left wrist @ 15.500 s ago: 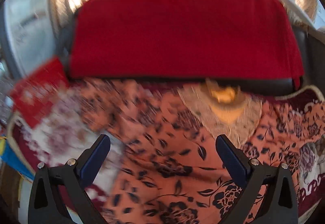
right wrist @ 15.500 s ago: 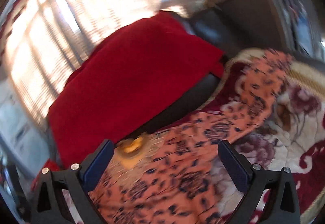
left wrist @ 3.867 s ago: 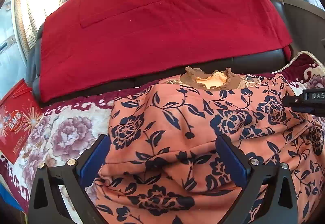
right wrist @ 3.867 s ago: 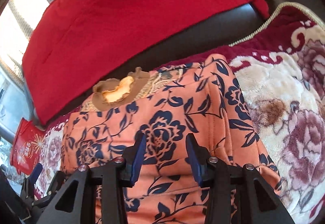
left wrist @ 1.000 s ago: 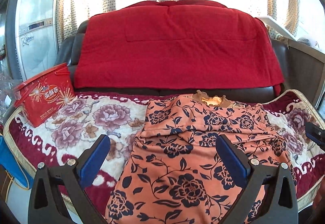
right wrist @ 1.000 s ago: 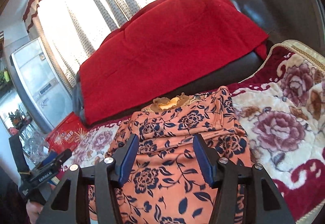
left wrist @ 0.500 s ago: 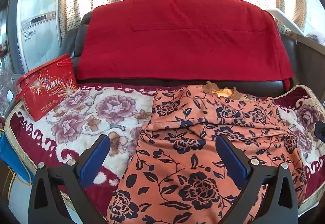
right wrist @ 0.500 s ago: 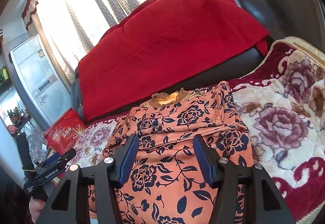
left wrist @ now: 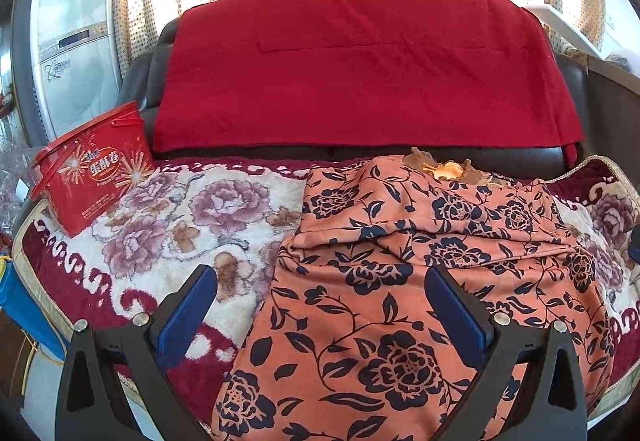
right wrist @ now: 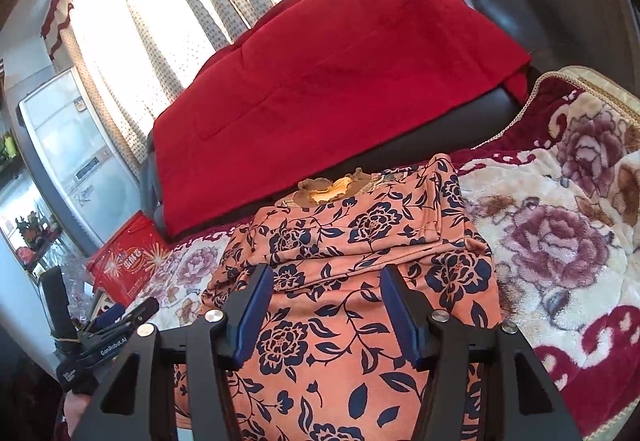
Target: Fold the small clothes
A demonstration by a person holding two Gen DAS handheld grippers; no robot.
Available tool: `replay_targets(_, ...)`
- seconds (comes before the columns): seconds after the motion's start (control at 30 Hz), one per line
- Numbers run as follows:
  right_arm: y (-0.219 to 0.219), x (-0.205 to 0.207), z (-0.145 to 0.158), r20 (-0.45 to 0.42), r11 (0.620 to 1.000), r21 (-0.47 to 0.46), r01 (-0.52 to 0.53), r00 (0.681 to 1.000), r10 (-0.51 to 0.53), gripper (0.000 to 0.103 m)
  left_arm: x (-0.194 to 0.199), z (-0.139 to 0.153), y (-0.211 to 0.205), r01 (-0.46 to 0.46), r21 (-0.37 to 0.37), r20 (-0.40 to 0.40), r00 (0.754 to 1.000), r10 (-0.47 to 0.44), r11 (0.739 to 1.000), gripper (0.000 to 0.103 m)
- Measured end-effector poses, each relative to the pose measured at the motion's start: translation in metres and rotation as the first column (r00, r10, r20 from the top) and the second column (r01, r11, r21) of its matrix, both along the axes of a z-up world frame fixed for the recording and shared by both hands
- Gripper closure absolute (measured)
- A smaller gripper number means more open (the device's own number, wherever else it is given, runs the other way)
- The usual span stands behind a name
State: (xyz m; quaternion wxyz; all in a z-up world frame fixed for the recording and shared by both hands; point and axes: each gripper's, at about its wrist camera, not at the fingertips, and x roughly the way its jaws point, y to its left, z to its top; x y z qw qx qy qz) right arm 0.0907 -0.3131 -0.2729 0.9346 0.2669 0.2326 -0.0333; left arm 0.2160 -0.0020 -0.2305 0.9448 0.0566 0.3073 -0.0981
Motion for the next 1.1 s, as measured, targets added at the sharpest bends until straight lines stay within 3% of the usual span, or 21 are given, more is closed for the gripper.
replay_targets(0.13, -0.016, 0.022, 0.001, -0.037, 0.999, 0.052, 0.012, 0.999, -0.010, 0.044, 0.024, 0.006, -0.010, 0.025, 0.001, -0.027, 0.999, -0.025, 1.000, 0.000)
replay_targets(0.27, -0.048, 0.062, -0.012, -0.106, 0.990, 0.129, 0.060, 0.993, -0.047, 0.048, 0.069, 0.000, -0.033, 0.040, 0.047, -0.061, 0.997, -0.037, 0.998, 0.000)
replay_targets(0.37, -0.072, 0.095, -0.028, -0.162, 0.976, 0.192, 0.107, 0.984, -0.076, 0.056, 0.104, -0.017, -0.048, 0.032, 0.059, -0.099, 0.995, -0.026, 0.998, 0.000)
replay_targets(0.47, -0.085, 0.124, -0.038, -0.188, 0.973, 0.186, 0.136, 0.977, -0.101, 0.061, 0.132, -0.041, -0.057, 0.006, 0.070, -0.142, 0.990, 0.004, 0.998, 0.000)
replay_targets(0.63, -0.099, 0.159, -0.051, -0.198, 0.969, 0.201, 0.145, 0.975, -0.105, 0.062, 0.163, -0.071, -0.066, -0.016, 0.081, -0.222, 0.974, 0.033, 0.997, 0.000)
replay_targets(0.7, -0.106, 0.169, -0.056, -0.203, 0.965, 0.210, 0.157, 0.973, -0.114, 0.062, 0.169, -0.075, -0.070, -0.020, 0.083, -0.228, 0.973, 0.038, 0.996, 0.000)
replay_targets(0.8, -0.120, 0.185, -0.068, -0.248, 0.956, 0.210, 0.206, 0.957, -0.152, 0.062, 0.175, -0.085, -0.081, 0.015, 0.142, -0.237, 0.971, 0.019, 0.990, 0.000)
replay_targets(0.9, -0.129, 0.206, -0.100, -0.372, 0.945, 0.253, 0.206, 0.923, -0.101, 0.063, 0.179, -0.082, -0.077, 0.025, 0.118, -0.272, 0.962, 0.008, 0.993, 0.000)
replay_targets(0.97, -0.128, 0.202, -0.095, -0.345, 0.946, 0.254, 0.204, 0.932, -0.108, 0.063, 0.177, -0.077, -0.071, 0.019, 0.100, -0.282, 0.959, 0.010, 0.995, 0.000)
replay_targets(1.1, -0.122, 0.178, -0.070, -0.272, 0.948, 0.283, 0.149, 0.960, -0.069, 0.058, 0.155, -0.060, -0.053, 0.006, 0.134, -0.218, 0.976, 0.023, 0.991, 0.000)
